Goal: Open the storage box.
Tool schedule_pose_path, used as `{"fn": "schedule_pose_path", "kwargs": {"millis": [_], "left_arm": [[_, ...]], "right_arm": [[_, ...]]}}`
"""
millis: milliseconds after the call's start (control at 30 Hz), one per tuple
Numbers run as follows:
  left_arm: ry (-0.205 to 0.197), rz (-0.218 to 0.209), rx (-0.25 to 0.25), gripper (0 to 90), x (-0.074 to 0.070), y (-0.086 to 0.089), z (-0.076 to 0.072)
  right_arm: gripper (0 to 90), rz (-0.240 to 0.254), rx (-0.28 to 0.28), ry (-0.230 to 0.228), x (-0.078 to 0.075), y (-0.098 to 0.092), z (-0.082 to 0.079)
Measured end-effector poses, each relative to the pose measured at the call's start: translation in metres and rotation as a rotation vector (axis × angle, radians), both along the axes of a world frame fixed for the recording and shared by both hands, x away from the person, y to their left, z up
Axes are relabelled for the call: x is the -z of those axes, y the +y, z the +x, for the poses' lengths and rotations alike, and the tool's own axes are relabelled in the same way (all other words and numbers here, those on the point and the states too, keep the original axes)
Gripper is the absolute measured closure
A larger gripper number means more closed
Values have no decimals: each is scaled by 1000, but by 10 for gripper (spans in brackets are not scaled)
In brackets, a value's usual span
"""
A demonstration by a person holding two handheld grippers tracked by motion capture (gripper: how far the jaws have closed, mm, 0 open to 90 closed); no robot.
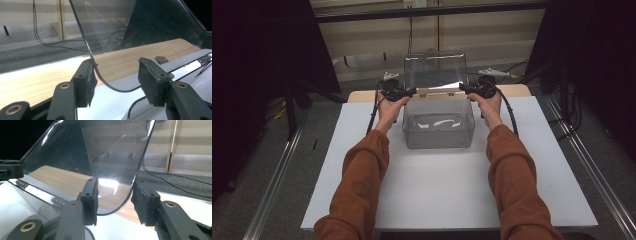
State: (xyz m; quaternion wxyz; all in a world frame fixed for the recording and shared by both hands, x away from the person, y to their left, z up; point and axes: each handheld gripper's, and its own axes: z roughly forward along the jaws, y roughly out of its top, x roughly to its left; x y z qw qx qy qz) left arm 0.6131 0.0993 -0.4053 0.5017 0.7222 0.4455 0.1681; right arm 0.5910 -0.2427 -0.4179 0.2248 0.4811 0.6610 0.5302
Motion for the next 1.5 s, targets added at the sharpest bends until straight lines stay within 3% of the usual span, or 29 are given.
{"fn": "schedule_pose_path", "kwargs": {"millis": [300,533,633,1333,1500], "left_arm": [[25,-41,-6,475,3,2,2],[61,-87,-8,468,6,4,4],[58,-75,-16,468,5,3,3],[92,-118,-23,467,7,4,5],[92,-104,-35,445,8,4,5]], "right_arm": [[539,9,3,23,0,0,0],[520,-39,21,15,1,3,1],[521,-37,23,16,1,3,1],[528,-2,30,29,4,1,0],[529,-11,36,31,3,2,0]]}}
